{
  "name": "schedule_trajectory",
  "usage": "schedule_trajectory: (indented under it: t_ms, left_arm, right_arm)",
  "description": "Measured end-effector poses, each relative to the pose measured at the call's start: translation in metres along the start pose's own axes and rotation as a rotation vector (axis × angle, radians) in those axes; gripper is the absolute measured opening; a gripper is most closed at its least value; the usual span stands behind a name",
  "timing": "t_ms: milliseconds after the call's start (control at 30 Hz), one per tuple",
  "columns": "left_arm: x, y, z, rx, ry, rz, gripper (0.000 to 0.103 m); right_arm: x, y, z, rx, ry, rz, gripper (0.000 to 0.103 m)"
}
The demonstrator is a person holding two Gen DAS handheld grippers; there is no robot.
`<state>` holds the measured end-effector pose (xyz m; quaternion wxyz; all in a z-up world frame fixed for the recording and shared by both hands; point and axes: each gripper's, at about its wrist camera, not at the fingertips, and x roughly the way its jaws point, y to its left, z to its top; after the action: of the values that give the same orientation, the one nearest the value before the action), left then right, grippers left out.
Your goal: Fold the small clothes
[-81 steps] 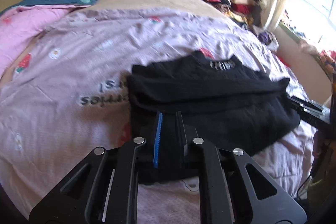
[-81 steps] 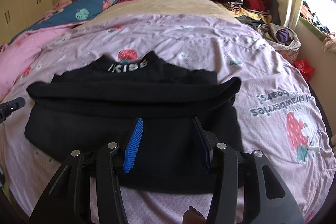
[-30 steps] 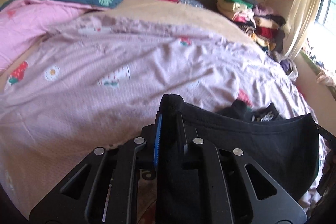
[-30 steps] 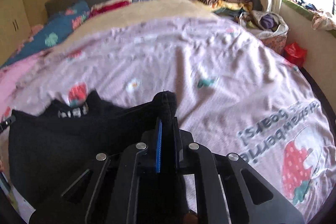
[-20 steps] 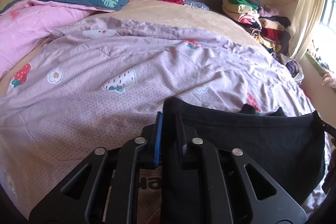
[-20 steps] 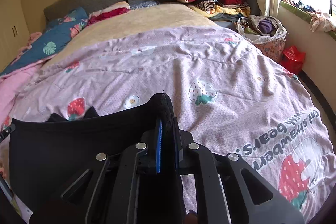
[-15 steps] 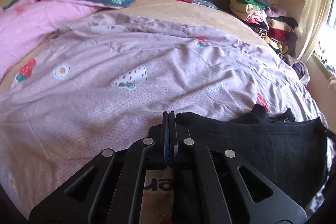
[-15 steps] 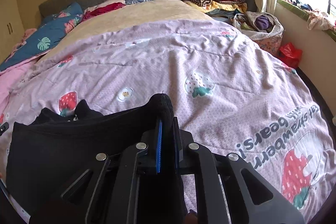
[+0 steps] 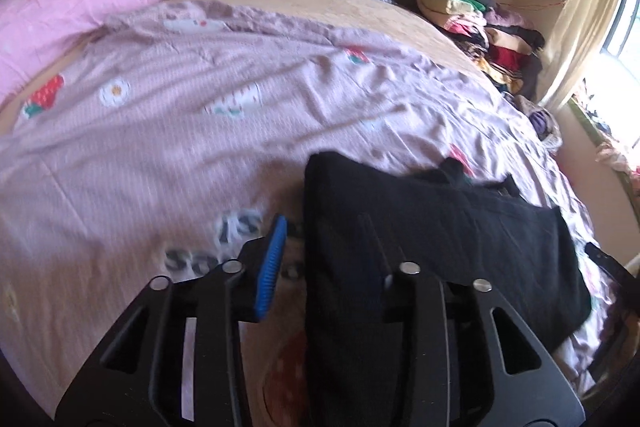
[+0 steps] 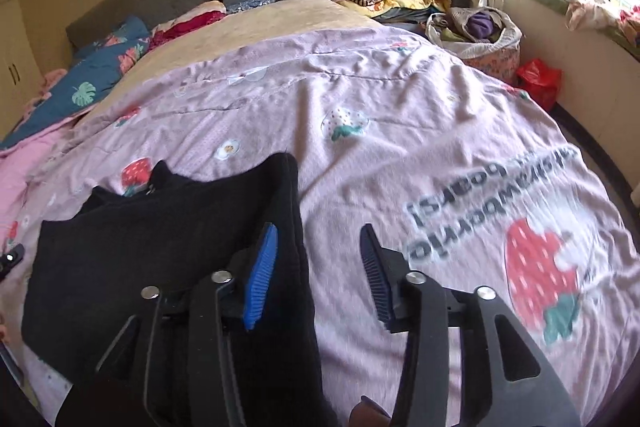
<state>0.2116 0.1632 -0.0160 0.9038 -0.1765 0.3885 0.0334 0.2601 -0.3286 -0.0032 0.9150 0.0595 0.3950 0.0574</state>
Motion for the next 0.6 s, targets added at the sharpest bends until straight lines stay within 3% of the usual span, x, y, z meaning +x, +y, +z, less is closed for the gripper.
schedule_trajectory:
  t_ms: [267, 433, 600]
  left_arm:
    - [-0.02, 0.008, -0.027, -0.036, 0.063, -0.059, 0.045]
    - [-0.032, 0.008, -0.037, -0.02, 0.075, -0.052, 0.059]
    - [-0.035, 0.005, -0.049, -0.006, 0.097, -0.046, 0.065]
  right_arm:
    - [-0.028, 0.001, -0.036, 0.025, 0.013, 0.066, 0.047]
    - [-0.034, 0.003, -0.051, 0.025, 0.026, 0.074, 0.05]
    - [-0.035, 0.0, -0.056, 0.024, 0.046, 0.075, 0.05]
